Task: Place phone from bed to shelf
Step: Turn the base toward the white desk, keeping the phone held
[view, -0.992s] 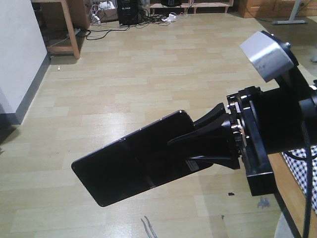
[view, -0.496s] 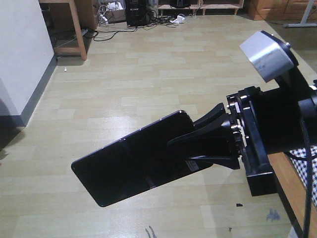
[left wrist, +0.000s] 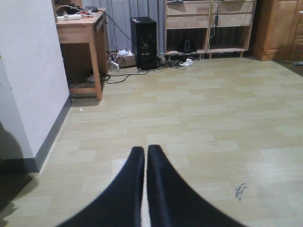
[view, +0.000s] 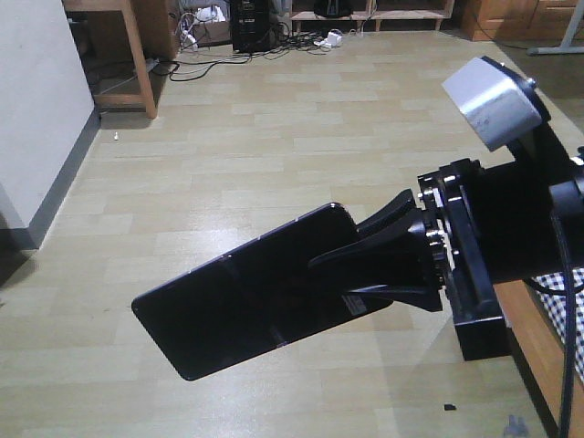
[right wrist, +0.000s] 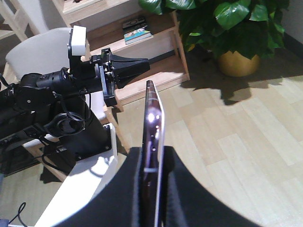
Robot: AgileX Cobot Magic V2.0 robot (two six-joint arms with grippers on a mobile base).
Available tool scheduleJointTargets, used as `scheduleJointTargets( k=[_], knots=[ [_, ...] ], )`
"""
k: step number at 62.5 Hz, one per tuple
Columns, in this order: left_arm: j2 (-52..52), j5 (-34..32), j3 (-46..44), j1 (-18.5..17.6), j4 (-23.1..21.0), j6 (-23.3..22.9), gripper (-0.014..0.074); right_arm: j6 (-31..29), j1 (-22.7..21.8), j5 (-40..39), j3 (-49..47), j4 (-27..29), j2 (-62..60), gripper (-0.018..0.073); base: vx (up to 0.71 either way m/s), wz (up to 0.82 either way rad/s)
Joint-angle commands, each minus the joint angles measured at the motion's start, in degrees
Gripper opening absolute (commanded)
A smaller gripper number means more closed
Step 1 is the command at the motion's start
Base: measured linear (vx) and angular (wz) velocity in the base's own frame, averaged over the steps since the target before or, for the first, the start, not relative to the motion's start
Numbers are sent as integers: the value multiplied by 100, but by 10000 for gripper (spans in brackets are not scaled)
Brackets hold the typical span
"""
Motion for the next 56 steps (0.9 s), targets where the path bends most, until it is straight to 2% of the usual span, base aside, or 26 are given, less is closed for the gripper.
scheduleJointTargets(
  k=[1,56],
  knots=[
    [-29,-391,3,-16,-34,-22,1,-2,-8,395,-134,541,-133,-4,21,1],
    [-29,-391,3,-16,-34,-22,1,-2,-8,389,-134,541,-133,-4,27,2]
  ],
)
